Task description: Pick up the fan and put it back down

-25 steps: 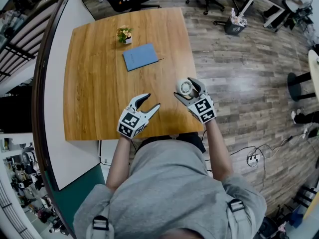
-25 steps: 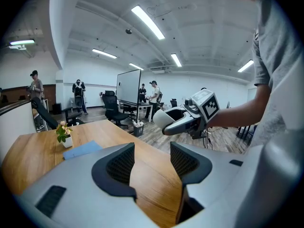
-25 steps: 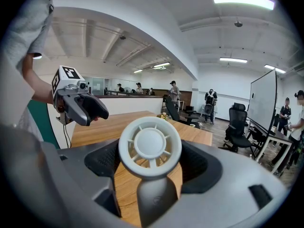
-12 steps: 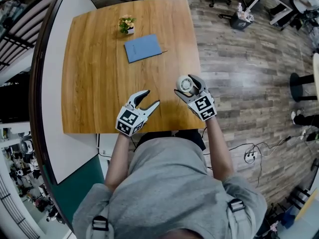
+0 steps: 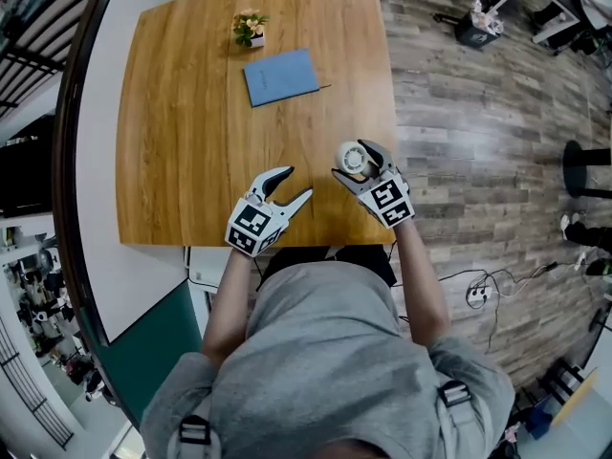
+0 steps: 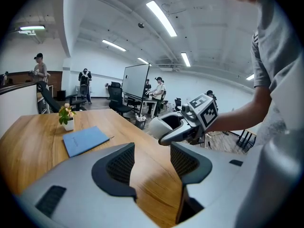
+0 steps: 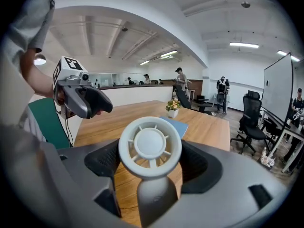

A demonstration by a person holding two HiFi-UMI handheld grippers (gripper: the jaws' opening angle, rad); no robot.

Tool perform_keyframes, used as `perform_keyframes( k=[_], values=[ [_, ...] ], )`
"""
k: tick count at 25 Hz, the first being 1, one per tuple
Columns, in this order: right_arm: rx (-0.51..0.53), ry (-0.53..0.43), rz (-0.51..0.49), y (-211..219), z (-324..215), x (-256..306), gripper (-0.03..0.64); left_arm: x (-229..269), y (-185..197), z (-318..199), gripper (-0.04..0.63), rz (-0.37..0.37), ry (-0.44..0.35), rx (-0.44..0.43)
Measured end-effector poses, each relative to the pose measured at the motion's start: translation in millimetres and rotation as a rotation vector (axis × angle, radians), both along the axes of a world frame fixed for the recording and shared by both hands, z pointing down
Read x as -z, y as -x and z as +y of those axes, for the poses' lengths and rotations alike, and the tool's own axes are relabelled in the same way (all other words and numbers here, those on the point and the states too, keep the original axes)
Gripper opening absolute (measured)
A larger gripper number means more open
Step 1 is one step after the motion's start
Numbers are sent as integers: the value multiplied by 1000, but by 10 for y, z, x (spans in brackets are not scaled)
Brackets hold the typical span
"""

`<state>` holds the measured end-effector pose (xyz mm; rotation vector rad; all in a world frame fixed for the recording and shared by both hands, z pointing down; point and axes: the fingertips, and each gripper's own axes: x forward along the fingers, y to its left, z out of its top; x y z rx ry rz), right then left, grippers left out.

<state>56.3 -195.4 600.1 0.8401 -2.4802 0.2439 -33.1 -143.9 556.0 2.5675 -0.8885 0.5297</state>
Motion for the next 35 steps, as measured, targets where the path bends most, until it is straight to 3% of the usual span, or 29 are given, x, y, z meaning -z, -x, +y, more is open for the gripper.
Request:
perform_keyframes(
  k=[12,35],
  values=[
    [45,83,1,104,22,-467,379,-258,59,-32,250,-6,48,45],
    [88,194,64,165,33,-1424,380,-759,-104,57,250,-57,128,23]
  ],
)
